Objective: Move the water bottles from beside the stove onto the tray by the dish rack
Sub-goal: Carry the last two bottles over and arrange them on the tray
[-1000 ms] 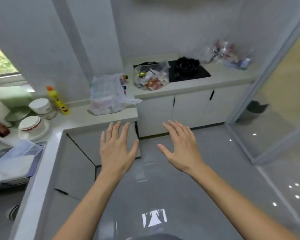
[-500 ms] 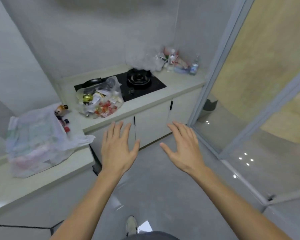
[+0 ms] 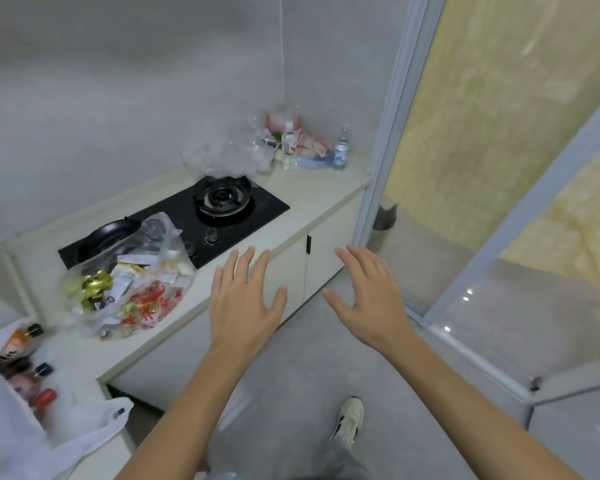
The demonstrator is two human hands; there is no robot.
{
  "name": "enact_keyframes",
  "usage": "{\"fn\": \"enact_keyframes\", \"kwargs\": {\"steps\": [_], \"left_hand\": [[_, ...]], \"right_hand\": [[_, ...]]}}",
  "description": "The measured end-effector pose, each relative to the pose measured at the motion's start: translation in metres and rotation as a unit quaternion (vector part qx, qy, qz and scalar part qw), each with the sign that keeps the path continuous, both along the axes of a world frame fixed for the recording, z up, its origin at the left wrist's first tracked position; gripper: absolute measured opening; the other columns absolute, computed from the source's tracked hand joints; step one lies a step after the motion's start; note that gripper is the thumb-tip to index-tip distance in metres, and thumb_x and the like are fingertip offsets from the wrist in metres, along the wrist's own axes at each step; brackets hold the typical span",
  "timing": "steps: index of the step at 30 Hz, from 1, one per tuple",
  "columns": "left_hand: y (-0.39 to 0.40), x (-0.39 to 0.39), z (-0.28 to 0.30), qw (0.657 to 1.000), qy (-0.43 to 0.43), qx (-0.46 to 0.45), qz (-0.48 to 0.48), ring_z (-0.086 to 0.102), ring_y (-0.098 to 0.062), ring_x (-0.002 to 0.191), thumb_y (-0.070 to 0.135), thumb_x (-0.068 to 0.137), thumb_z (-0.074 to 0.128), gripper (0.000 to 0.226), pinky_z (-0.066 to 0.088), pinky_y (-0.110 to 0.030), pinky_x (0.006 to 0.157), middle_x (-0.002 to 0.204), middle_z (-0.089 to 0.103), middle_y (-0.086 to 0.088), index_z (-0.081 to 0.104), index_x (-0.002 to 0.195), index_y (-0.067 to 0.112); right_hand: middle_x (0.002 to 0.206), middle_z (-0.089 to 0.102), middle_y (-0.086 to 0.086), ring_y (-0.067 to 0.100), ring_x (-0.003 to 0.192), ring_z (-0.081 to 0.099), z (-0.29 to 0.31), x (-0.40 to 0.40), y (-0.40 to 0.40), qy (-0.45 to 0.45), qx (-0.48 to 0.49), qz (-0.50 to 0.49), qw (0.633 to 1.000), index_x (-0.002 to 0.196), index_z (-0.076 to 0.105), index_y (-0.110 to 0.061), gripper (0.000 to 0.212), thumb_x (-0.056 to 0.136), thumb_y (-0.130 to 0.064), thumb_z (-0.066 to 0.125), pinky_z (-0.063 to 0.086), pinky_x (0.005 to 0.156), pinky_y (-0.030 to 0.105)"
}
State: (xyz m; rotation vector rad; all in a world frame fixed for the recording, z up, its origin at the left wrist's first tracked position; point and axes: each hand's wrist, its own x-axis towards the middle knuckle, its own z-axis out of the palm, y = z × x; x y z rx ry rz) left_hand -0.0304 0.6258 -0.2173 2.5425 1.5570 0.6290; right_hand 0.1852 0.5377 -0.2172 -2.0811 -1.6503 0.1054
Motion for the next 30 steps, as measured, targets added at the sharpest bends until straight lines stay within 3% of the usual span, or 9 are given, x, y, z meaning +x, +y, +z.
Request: {"fn": "enact_keyframes", "kwargs": {"steps": [5, 10, 16, 25, 30], "left_hand": [[0.087, 0.066, -0.002, 1.0, 0.0, 0.014, 0.0, 0.029, -0.031, 0.157, 0.058, 0.097, 0.04, 0.07, 0.027, -0.054, 0.126, 0.163, 0.044, -0.006, 0.045, 0.157, 0.023], [0.174, 0.143, 0.006, 1.0, 0.009, 0.016, 0.025, 0.025, -0.028, 0.158, 0.057, 0.098, 0.044, 0.068, 0.025, -0.052, 0.127, 0.165, 0.041, -0.004, 0.043, 0.158, 0.024], [0.252, 0.226, 0.014, 1.0, 0.009, 0.017, 0.023, 0.031, -0.033, 0.155, 0.054, 0.096, 0.049, 0.067, 0.029, -0.055, 0.125, 0.161, 0.045, -0.006, 0.046, 0.155, 0.022], [0.386, 0.312, -0.017, 0.999, 0.01, -0.025, 0.029, 0.027, -0.031, 0.156, 0.058, 0.095, 0.043, 0.07, 0.025, -0.052, 0.127, 0.165, 0.04, -0.005, 0.04, 0.158, 0.026], [0.493, 0.36, -0.039, 0.999, -0.003, -0.046, 0.019, 0.037, -0.036, 0.15, 0.055, 0.093, 0.045, 0.071, 0.033, -0.054, 0.122, 0.158, 0.048, -0.01, 0.046, 0.154, 0.021]], "right_hand": [[0.17, 0.029, -0.002, 0.024, 0.158, 0.022, -0.015, 0.066, 0.085, 0.001, -0.009, -0.002, 1.0, 0.162, 0.031, -0.028, 0.074, 0.099, -0.066, 0.044, 0.02, 0.129, 0.05], [0.172, 0.026, -0.002, 0.023, 0.159, 0.019, -0.001, 0.143, 0.169, 0.005, -0.024, 0.016, 1.0, 0.162, 0.028, -0.03, 0.08, 0.093, -0.072, 0.032, 0.02, 0.129, 0.051], [0.171, 0.027, -0.001, 0.024, 0.158, 0.02, 0.008, 0.237, 0.256, 0.008, -0.029, 0.016, 0.999, 0.162, 0.031, -0.03, 0.076, 0.098, -0.06, 0.055, 0.018, 0.129, 0.048], [0.171, 0.027, 0.002, 0.027, 0.159, 0.021, -0.015, 0.314, 0.394, 0.018, -0.052, 0.04, 0.998, 0.163, 0.031, -0.026, 0.076, 0.098, -0.061, 0.05, 0.02, 0.129, 0.048], [0.169, 0.03, 0.002, 0.028, 0.155, 0.026, -0.028, 0.357, 0.486, -0.009, -0.074, 0.036, 0.997, 0.161, 0.032, -0.025, 0.077, 0.095, -0.062, 0.046, 0.024, 0.127, 0.046]]}}
